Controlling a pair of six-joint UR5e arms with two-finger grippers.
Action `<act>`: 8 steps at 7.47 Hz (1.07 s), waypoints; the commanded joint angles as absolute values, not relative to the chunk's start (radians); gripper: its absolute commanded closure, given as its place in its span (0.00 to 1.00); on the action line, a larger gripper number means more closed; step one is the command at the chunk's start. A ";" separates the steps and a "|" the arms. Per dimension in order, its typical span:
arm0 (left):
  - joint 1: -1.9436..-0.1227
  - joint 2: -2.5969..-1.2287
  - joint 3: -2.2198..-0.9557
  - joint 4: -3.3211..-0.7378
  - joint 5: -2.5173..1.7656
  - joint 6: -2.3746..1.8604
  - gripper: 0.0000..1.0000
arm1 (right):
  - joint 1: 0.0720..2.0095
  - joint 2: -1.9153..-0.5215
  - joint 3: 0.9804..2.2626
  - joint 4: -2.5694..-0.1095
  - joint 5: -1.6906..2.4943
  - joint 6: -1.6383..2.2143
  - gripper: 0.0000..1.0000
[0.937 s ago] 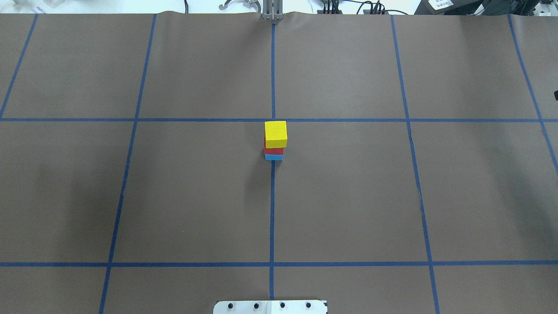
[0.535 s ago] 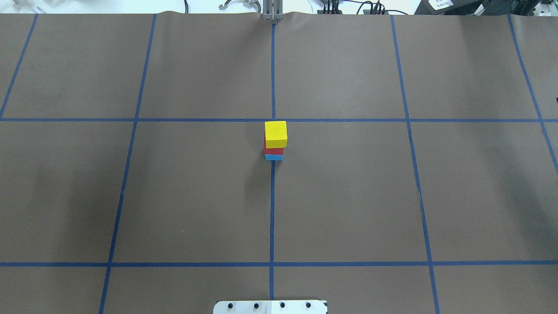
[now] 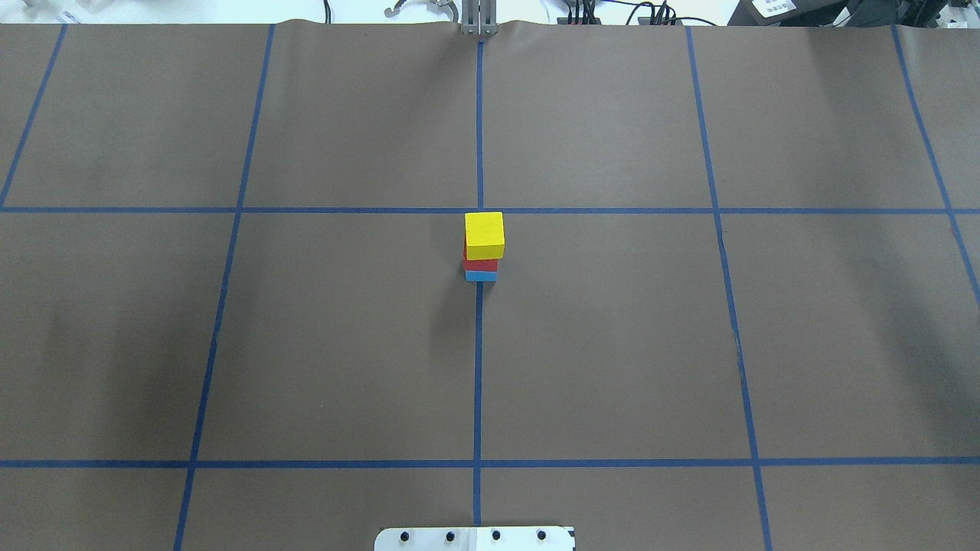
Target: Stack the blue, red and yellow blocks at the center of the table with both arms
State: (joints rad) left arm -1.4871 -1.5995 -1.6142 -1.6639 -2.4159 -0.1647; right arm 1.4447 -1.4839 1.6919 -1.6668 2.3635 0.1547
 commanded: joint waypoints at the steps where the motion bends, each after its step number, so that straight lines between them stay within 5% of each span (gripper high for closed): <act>1: -1.486 -1.560 -1.640 -1.683 -2.413 -0.173 0.00 | 1.443 -1.485 1.690 -1.672 2.347 0.153 0.01; 8: -1.482 -1.568 -1.637 -1.677 -2.275 -0.167 0.00 | 1.447 -1.480 1.698 -1.684 2.287 0.152 0.01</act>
